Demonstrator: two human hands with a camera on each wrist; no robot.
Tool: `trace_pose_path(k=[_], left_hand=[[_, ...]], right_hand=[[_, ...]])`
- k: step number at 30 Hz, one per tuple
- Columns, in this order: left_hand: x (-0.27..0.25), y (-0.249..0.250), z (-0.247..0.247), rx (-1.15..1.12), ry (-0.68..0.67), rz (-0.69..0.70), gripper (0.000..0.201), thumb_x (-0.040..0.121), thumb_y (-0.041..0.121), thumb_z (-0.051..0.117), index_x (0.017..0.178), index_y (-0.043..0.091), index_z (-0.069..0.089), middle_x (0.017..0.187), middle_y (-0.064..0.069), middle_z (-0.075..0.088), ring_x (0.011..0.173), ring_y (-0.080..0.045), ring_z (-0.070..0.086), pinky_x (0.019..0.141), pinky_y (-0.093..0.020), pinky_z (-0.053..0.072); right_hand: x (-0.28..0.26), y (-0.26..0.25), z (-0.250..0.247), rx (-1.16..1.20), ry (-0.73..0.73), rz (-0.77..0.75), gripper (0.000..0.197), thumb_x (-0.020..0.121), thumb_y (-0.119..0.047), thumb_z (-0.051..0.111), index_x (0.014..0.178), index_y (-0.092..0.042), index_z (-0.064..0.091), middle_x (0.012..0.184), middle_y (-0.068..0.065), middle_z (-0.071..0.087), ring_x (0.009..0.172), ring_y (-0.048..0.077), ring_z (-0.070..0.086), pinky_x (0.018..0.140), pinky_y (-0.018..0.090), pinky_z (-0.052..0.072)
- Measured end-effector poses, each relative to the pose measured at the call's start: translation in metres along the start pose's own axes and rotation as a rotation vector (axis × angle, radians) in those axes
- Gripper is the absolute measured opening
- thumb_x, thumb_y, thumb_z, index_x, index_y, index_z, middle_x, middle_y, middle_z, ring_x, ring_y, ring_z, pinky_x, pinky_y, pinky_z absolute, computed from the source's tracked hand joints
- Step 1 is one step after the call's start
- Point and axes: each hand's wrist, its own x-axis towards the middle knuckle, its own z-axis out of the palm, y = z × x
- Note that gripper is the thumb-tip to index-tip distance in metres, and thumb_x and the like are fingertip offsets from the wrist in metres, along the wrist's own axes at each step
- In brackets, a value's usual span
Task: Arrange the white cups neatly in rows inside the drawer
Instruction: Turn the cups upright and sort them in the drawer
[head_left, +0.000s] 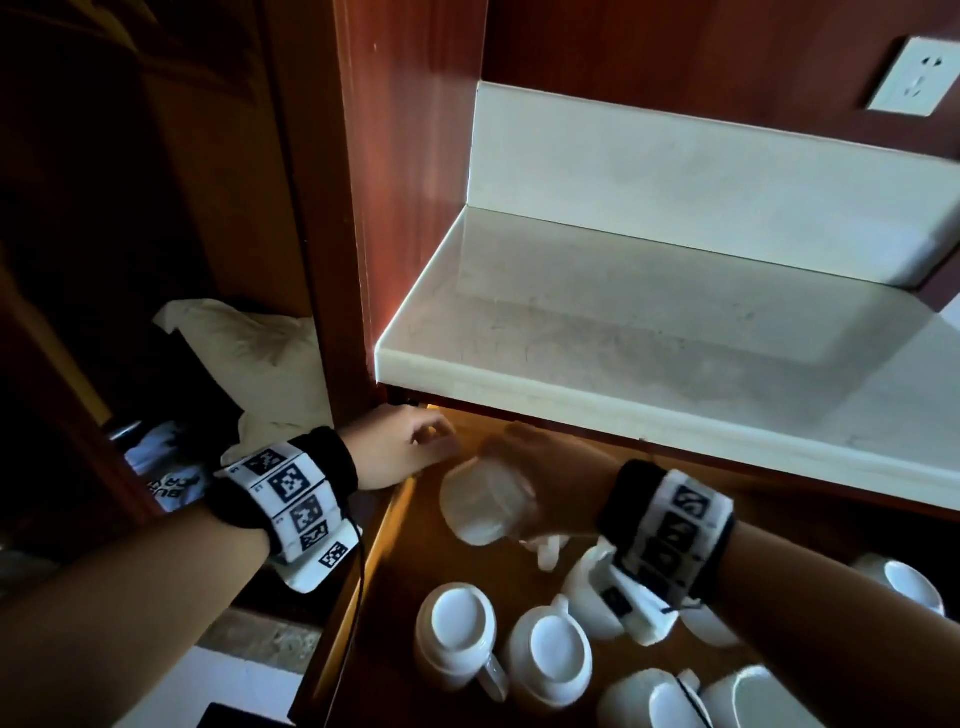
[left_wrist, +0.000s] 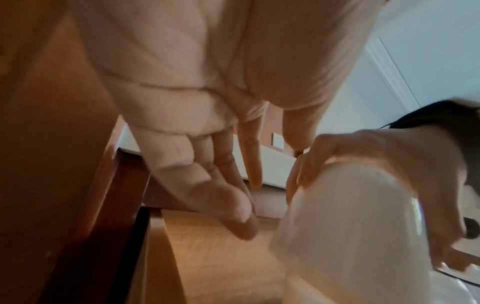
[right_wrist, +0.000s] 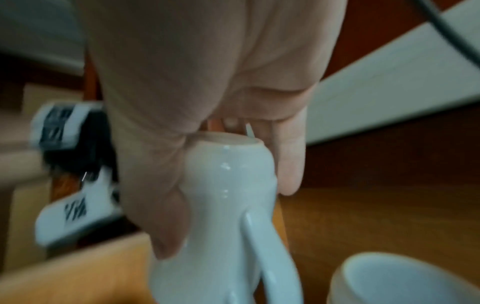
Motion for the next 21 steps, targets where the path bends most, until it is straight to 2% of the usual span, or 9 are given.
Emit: trace_pose_path(k=[2, 4, 7, 9, 12, 14, 17, 19, 21], left_hand=[[-0.005, 0.0, -0.005, -0.235, 0.055, 0.069, 0.067, 0.069, 0.082, 0.049, 0.115, 0.034, 0.055, 0.096, 0.002, 0.064, 0.08, -0.019, 0.068, 0.066, -0.033, 0.057], [-0.011, 0.004, -0.008, -0.392, 0.051, 0.169, 0.078, 0.066, 0.082, 0.055, 0.129, 0.035, 0.047, 0.116, -0.002, 0.06, 0.087, -0.024, 0.066, 0.075, -0.039, 0.057], [-0.019, 0.024, -0.009, -0.522, 0.022, 0.314, 0.089, 0.064, 0.067, 0.073, 0.14, 0.04, 0.035, 0.134, 0.009, 0.052, 0.101, -0.013, 0.064, 0.083, -0.031, 0.055], [-0.02, 0.037, -0.01, -0.55, 0.052, 0.359, 0.096, 0.059, 0.06, 0.081, 0.141, 0.045, 0.034, 0.136, 0.009, 0.049, 0.109, -0.016, 0.063, 0.089, -0.032, 0.053], [-0.019, 0.047, -0.014, -0.583, 0.072, 0.411, 0.091, 0.06, 0.052, 0.084, 0.139, 0.047, 0.038, 0.133, 0.007, 0.05, 0.105, -0.023, 0.064, 0.09, -0.034, 0.054], [-0.02, 0.049, -0.015, -0.594, 0.034, 0.433, 0.091, 0.061, 0.046, 0.086, 0.139, 0.047, 0.039, 0.135, 0.01, 0.05, 0.111, -0.024, 0.062, 0.092, -0.031, 0.052], [-0.019, 0.051, -0.013, -0.433, 0.047, 0.477, 0.099, 0.063, 0.039, 0.087, 0.145, 0.039, 0.032, 0.141, 0.011, 0.046, 0.126, -0.016, 0.051, 0.103, -0.023, 0.041], [-0.019, 0.054, -0.013, -0.333, 0.045, 0.485, 0.097, 0.062, 0.033, 0.088, 0.143, 0.032, 0.035, 0.135, 0.011, 0.05, 0.125, -0.011, 0.05, 0.105, -0.021, 0.038], [-0.018, 0.056, -0.016, -0.237, 0.045, 0.472, 0.089, 0.059, 0.033, 0.088, 0.135, 0.031, 0.041, 0.122, 0.01, 0.055, 0.114, -0.009, 0.054, 0.098, -0.02, 0.042]], right_hand=[[-0.013, 0.01, -0.019, 0.253, 0.169, 0.049, 0.081, 0.058, -0.034, 0.088, 0.125, -0.025, 0.044, 0.111, -0.004, 0.059, 0.092, 0.015, 0.061, 0.074, 0.025, 0.052], [-0.02, 0.015, -0.028, 0.689, 0.261, 0.116, 0.073, 0.056, -0.022, 0.091, 0.115, -0.018, 0.049, 0.097, -0.002, 0.062, 0.084, 0.015, 0.063, 0.07, 0.028, 0.056], [-0.024, 0.017, -0.027, 1.388, 0.248, 0.154, 0.066, 0.053, -0.018, 0.084, 0.11, -0.011, 0.052, 0.095, 0.008, 0.063, 0.083, 0.02, 0.066, 0.066, 0.037, 0.056], [-0.026, 0.016, -0.026, 1.658, 0.166, 0.146, 0.067, 0.056, -0.018, 0.077, 0.117, -0.009, 0.051, 0.101, 0.012, 0.064, 0.087, 0.027, 0.067, 0.067, 0.039, 0.056], [-0.026, 0.018, -0.025, 1.738, 0.054, 0.081, 0.078, 0.061, -0.021, 0.078, 0.132, -0.007, 0.047, 0.114, 0.017, 0.062, 0.099, 0.032, 0.064, 0.081, 0.044, 0.054], [-0.025, 0.021, -0.022, 1.776, 0.003, 0.076, 0.09, 0.056, -0.033, 0.086, 0.133, -0.005, 0.048, 0.118, 0.02, 0.061, 0.102, 0.034, 0.062, 0.089, 0.046, 0.05], [-0.026, 0.021, -0.016, 1.844, -0.078, 0.106, 0.083, 0.05, -0.041, 0.089, 0.12, -0.007, 0.059, 0.103, 0.016, 0.068, 0.083, 0.026, 0.069, 0.068, 0.035, 0.058], [-0.027, 0.02, -0.014, 1.819, -0.155, 0.135, 0.078, 0.055, -0.045, 0.085, 0.118, -0.007, 0.061, 0.101, 0.016, 0.068, 0.083, 0.027, 0.069, 0.067, 0.034, 0.058], [-0.029, 0.021, -0.016, 1.678, -0.178, 0.203, 0.064, 0.07, -0.048, 0.076, 0.117, -0.008, 0.06, 0.103, 0.016, 0.068, 0.086, 0.029, 0.067, 0.069, 0.034, 0.058]])
